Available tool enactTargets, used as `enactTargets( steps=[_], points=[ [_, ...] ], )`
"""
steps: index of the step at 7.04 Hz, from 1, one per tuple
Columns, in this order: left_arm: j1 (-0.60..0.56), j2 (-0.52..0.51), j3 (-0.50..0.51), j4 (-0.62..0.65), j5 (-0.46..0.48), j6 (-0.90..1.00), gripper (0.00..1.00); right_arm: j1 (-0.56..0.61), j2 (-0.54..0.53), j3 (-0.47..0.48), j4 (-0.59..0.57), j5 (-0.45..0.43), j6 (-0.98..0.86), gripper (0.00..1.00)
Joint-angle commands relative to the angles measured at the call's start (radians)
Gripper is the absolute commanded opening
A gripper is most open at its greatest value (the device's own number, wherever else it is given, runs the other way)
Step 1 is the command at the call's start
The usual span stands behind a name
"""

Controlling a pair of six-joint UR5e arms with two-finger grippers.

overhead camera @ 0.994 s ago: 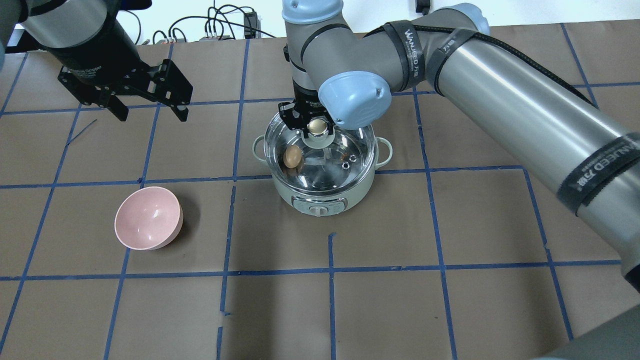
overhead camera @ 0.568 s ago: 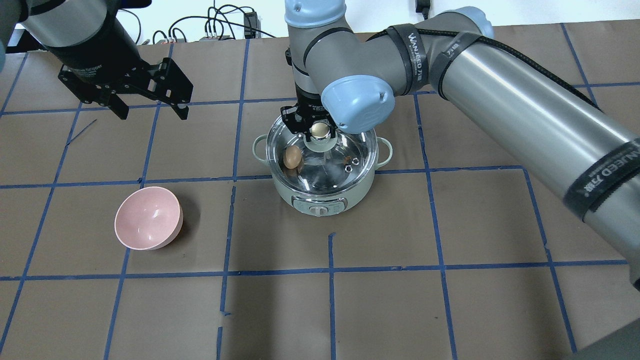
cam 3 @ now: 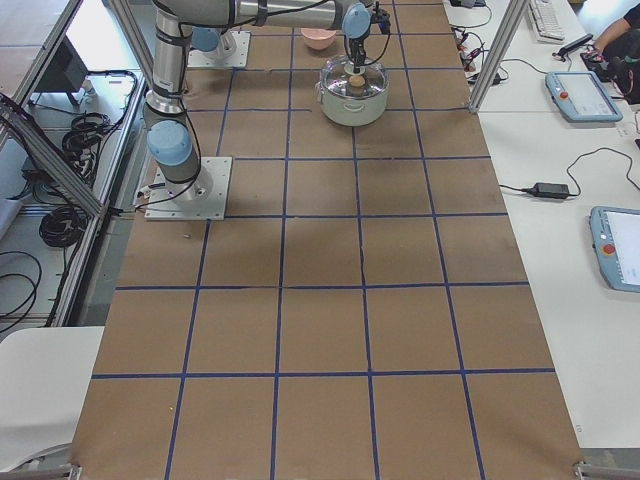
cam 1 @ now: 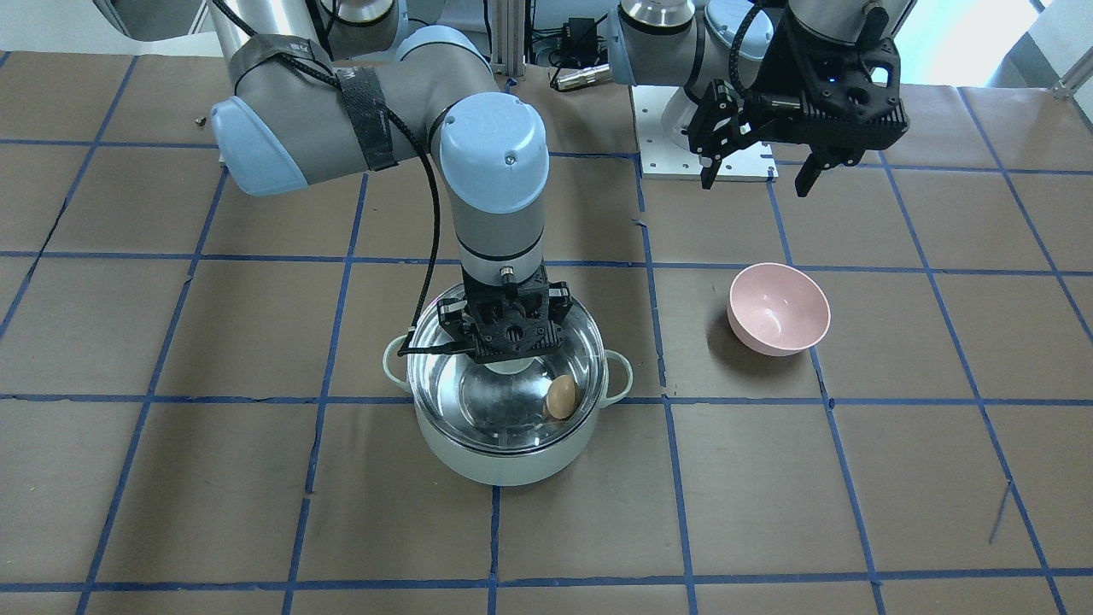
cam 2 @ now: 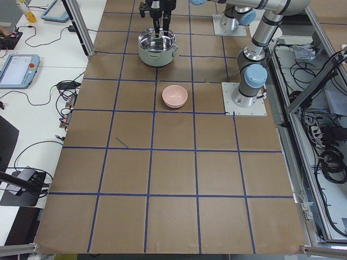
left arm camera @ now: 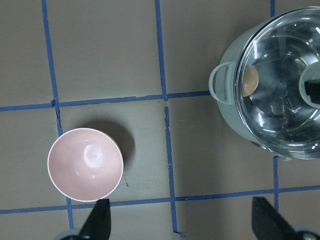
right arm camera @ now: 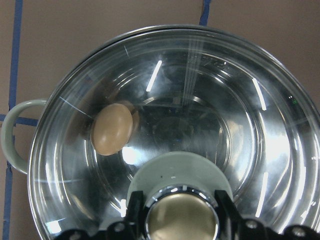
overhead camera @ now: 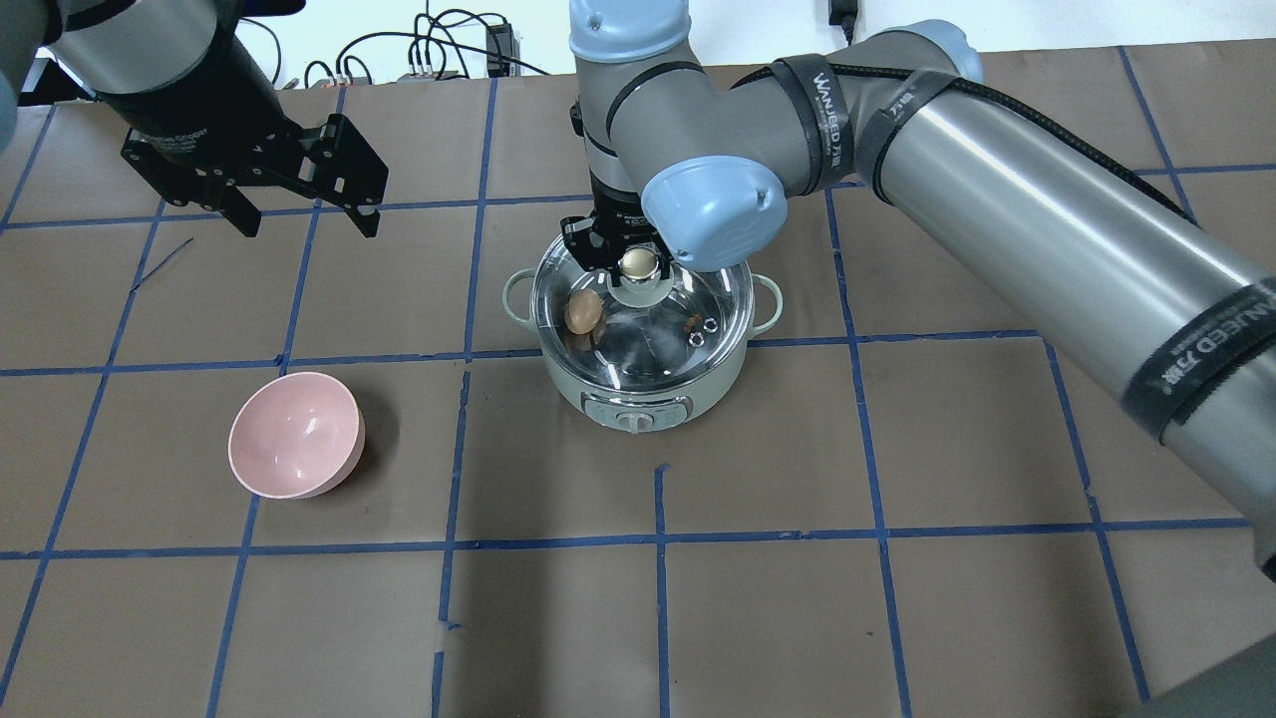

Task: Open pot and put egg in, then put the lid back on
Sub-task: 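Lower the glass lid onto the pot and open the right gripper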

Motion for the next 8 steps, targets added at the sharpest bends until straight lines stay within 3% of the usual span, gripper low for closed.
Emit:
enactTargets(
  steps=[1, 2, 3, 4, 6, 8],
  points=[
    [-0.001, 0.0, 0.0, 0.001, 0.0, 0.0, 1.0, 0.0, 0.005, 0.0, -0.016, 0.001, 0.0, 0.18],
    [-0.001, 0.0, 0.0, 0.003, 0.0, 0.0, 1.0, 0.0, 0.005, 0.002, -0.017, 0.003, -0.001, 0.22],
    [-0.001, -0.002, 0.0, 0.003, 0.0, 0.0, 1.0, 0.0, 0.007, 0.003, -0.017, 0.0, -0.005, 0.76],
    [-0.001, -0.002, 0.0, 0.003, 0.0, 0.0, 1.0, 0.0, 0.007, 0.002, -0.013, 0.001, -0.003, 1.0],
    [0.001, -0.002, 0.0, 0.003, 0.0, 0.0, 1.0, -0.017, -0.037, -0.012, 0.006, 0.01, -0.006, 1.0],
    [-0.001, -0.002, 0.0, 0.003, 0.001, 0.0, 1.0, -0.072, -0.201, -0.011, 0.186, 0.021, -0.011, 1.0]
  ],
)
